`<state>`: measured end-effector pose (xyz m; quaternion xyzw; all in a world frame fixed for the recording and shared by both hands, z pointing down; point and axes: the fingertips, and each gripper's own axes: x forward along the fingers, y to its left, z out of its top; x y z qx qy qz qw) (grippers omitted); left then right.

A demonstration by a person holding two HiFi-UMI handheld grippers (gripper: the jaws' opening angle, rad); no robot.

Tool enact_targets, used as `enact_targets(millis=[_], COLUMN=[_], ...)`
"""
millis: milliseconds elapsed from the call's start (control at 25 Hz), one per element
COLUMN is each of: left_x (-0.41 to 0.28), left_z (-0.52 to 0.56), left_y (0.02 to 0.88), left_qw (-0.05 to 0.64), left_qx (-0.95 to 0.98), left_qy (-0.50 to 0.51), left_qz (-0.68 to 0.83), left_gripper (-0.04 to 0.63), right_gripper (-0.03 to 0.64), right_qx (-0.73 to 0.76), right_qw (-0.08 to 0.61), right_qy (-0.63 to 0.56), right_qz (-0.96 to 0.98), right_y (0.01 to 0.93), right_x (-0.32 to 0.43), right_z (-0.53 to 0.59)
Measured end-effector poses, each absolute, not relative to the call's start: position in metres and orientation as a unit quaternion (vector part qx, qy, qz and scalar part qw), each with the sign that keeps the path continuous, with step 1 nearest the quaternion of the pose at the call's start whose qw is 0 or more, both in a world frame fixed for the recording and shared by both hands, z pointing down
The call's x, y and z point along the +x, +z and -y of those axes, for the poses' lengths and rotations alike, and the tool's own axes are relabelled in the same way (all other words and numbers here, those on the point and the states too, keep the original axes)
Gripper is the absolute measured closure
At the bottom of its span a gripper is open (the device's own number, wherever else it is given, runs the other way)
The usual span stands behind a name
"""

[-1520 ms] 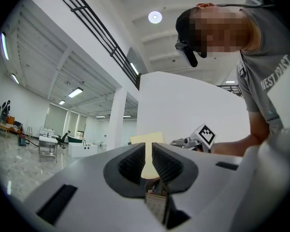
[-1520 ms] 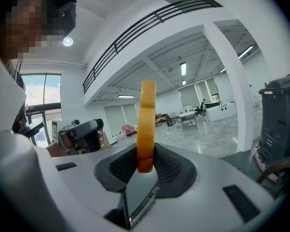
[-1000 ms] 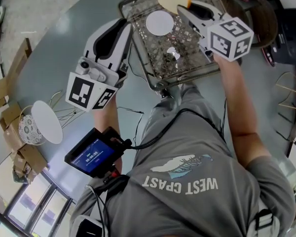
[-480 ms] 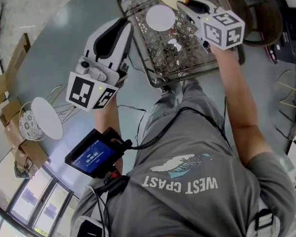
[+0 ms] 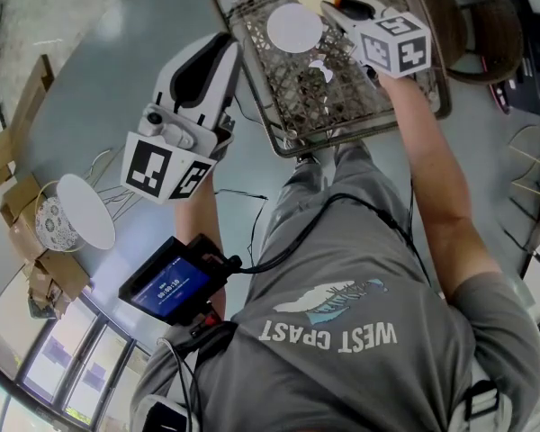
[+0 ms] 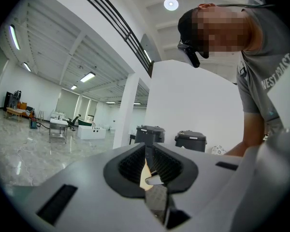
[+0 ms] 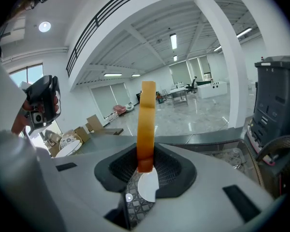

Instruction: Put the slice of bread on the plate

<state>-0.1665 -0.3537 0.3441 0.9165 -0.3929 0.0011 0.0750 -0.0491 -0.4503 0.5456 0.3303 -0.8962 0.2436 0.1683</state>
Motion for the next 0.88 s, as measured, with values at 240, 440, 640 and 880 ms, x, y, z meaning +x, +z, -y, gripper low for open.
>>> enact_targets(millis=[240,440,640,880], left_x=[-0.169,-0.169,-0.169,-0.169], left_z=[0.356,0.358,0.36,0.362], left_y=[0.348,0.353,0.354,0.359], left_qw=[0.086,0.095,0.103,0.111], left_qx=[0.913,0.911,0.909,0.907], left_qy=[0.003,0.006,0.009,0.015], left_qz=[0.398,0.401,0.403,0.406], left_gripper=[0.546,0.546,0.546,0.546], right_gripper=[0.529,0.529,0.529,0.529], right_qx=[0.329,0.329,0.329,0.326], right_qw=[0.201,0.227,0.253,0.293], right_qy=[0.245,0.247,0.245,0.226], right_qz=[0.89,0.883,0.876,0.87], right_y=[0.573,0.6,0.623,0.646], right_x=[-0.052,-0.053,-0.052,-0.053], right_z=[0.453,0.455,0.457,0.459])
